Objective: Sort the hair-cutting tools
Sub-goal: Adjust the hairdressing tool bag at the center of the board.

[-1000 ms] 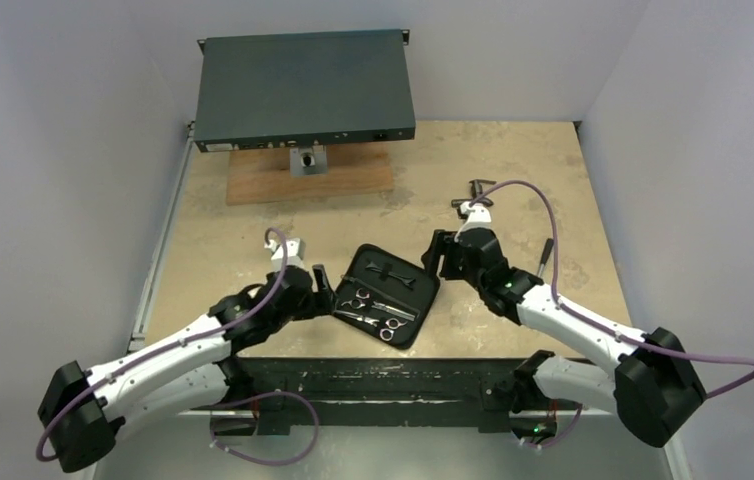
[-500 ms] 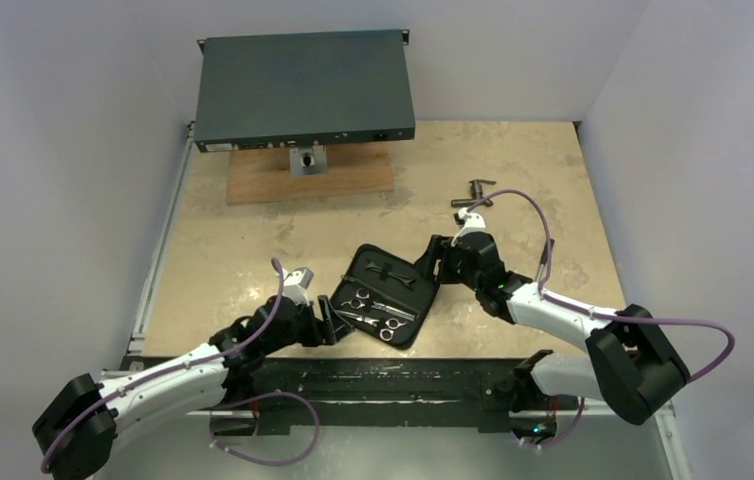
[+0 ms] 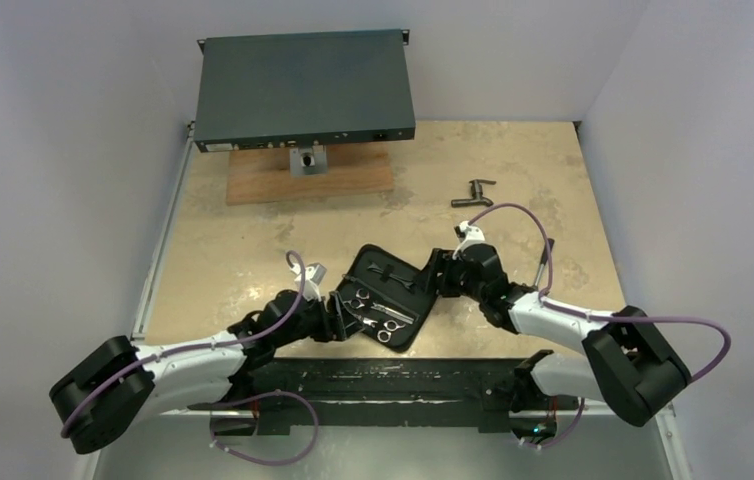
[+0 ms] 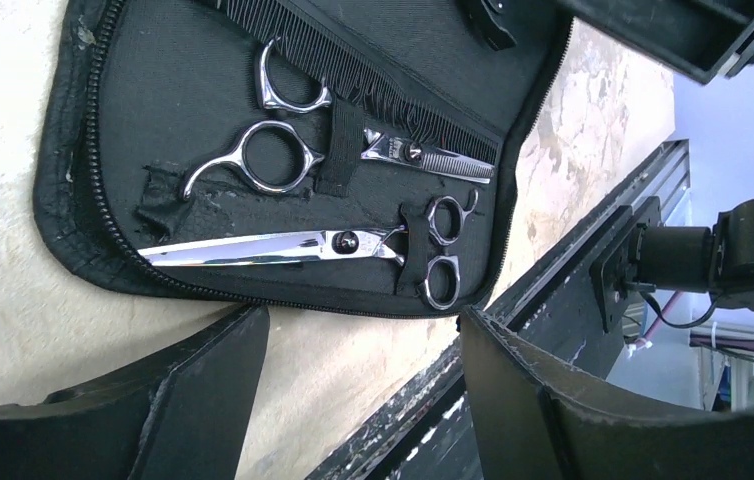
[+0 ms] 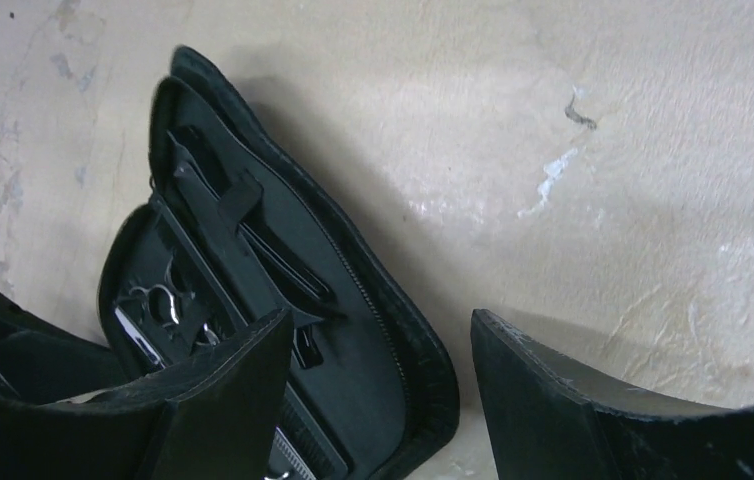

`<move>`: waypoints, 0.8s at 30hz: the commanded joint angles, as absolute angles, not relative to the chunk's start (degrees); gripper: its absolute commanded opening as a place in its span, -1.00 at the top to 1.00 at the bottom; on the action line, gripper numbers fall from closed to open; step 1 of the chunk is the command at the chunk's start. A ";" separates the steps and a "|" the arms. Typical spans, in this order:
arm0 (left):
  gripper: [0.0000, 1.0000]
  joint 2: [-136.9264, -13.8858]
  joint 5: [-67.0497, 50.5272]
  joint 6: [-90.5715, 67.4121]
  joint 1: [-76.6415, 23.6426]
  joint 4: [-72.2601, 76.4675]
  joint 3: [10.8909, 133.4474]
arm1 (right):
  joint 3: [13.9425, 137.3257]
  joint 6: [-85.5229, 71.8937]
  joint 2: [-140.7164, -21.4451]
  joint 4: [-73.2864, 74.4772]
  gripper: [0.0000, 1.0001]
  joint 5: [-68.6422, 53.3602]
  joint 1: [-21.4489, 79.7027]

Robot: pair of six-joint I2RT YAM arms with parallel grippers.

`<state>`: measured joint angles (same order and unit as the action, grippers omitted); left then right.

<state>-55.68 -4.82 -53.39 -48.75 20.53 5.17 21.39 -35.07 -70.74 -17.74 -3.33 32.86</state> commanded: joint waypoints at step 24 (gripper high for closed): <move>-0.31 -80.75 -13.07 -49.47 -41.83 29.54 21.34 | 9.90 -41.25 -50.08 -16.59 -0.11 -5.72 35.25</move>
<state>-79.11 -11.64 -51.27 -43.07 28.71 18.52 11.68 -39.11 -51.55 -16.71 -5.58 33.82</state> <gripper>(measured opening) 0.659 0.561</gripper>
